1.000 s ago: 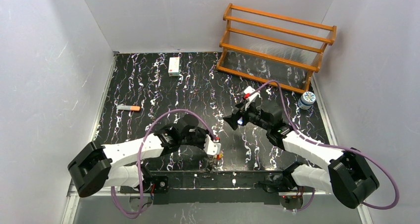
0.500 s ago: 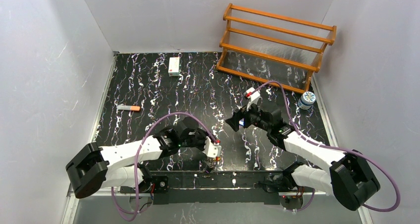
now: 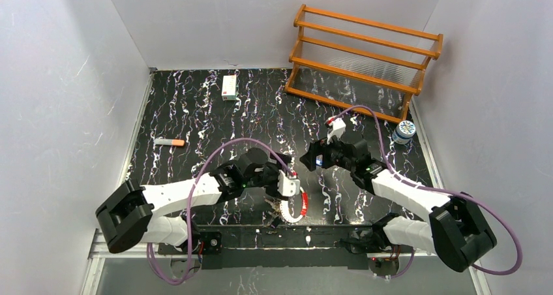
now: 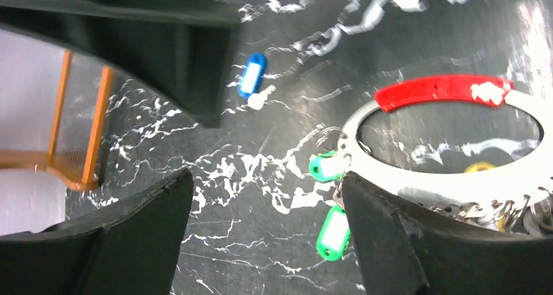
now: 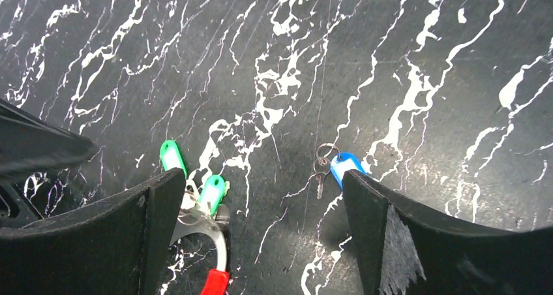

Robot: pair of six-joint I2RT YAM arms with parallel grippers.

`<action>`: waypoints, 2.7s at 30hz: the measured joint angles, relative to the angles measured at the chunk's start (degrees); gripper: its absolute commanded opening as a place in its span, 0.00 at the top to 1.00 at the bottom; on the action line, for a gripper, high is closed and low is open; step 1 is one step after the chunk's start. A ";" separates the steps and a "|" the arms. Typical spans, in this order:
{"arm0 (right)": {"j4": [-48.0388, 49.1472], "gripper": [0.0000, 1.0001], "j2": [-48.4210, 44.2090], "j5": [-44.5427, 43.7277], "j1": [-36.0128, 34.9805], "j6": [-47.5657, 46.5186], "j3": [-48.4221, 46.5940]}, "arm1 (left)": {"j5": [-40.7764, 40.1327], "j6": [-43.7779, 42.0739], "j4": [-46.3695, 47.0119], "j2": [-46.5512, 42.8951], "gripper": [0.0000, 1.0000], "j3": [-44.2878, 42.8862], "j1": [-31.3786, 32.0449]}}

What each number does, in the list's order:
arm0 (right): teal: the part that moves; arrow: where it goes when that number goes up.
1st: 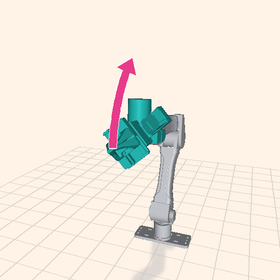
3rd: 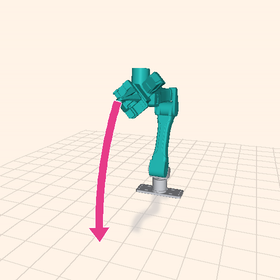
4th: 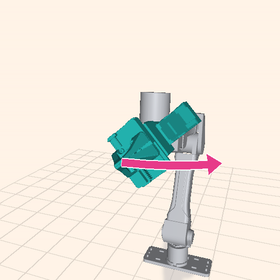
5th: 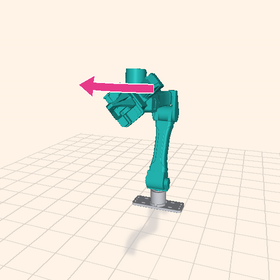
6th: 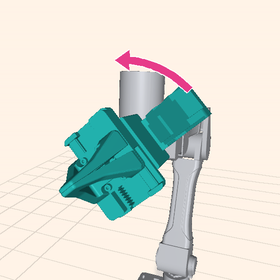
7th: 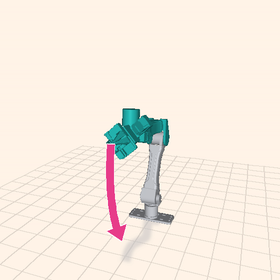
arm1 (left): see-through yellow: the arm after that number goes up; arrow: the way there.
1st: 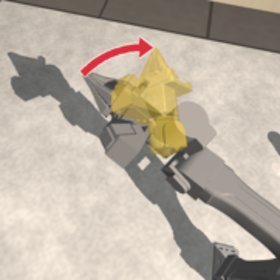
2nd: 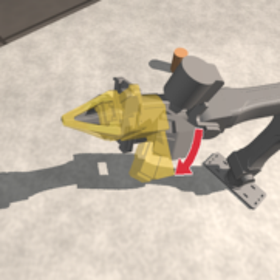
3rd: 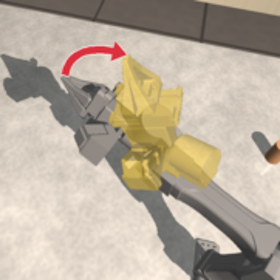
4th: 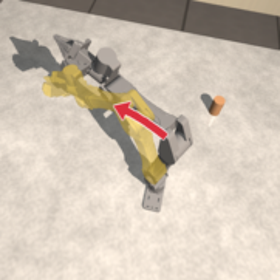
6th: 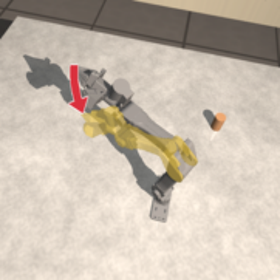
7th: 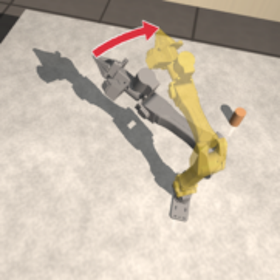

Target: Put the keys on the keyring

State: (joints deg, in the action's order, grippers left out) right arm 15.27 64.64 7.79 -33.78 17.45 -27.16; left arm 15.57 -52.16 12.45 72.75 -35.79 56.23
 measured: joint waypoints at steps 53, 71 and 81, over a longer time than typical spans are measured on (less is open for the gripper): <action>-21.24 0.58 16.28 27.41 0.33 7.96 -4.61 | -16.00 81.64 -4.92 16.98 0.79 -5.42 0.11; -5.53 0.58 32.06 35.69 -2.97 17.81 -8.68 | -19.56 67.49 -11.30 26.05 0.77 -18.47 -3.08; -11.91 0.34 29.00 29.90 -3.67 12.48 -14.34 | -22.03 63.93 -13.84 18.95 0.42 -13.81 -8.22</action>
State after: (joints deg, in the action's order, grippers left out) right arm 3.36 93.65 37.69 -37.45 29.93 -41.50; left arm -6.46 11.77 -1.39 91.70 -49.60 48.01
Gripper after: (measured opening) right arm 0.635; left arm 0.501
